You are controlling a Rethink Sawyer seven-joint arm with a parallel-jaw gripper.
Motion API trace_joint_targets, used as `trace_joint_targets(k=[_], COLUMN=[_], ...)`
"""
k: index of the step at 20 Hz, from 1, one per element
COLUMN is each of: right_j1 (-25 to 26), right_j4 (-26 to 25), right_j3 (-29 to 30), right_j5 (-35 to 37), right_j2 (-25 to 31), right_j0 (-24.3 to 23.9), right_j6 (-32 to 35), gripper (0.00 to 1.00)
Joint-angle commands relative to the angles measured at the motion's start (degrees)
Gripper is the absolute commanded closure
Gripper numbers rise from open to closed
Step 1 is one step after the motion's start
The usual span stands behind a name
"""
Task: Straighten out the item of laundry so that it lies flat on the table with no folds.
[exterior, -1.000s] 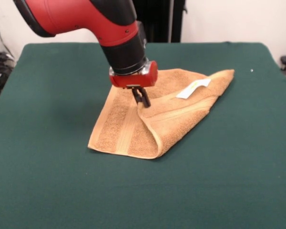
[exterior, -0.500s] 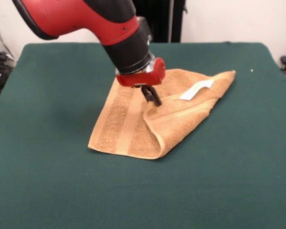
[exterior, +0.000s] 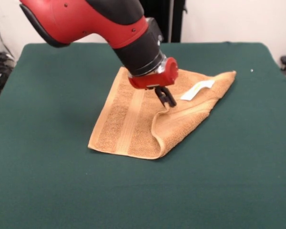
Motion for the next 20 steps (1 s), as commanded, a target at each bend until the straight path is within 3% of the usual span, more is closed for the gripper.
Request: trace_joint_targets(k=[1,20], right_j1=[2.1,3.28], right_j4=[2.03,-1.16], right_j3=[3.47,3.52], right_j5=[-3.13,-10.56], right_j2=[5.18,6.53], right_j0=[1.27,0.28], right_j6=[0.85,0.43], gripper=[1.0,1.0])
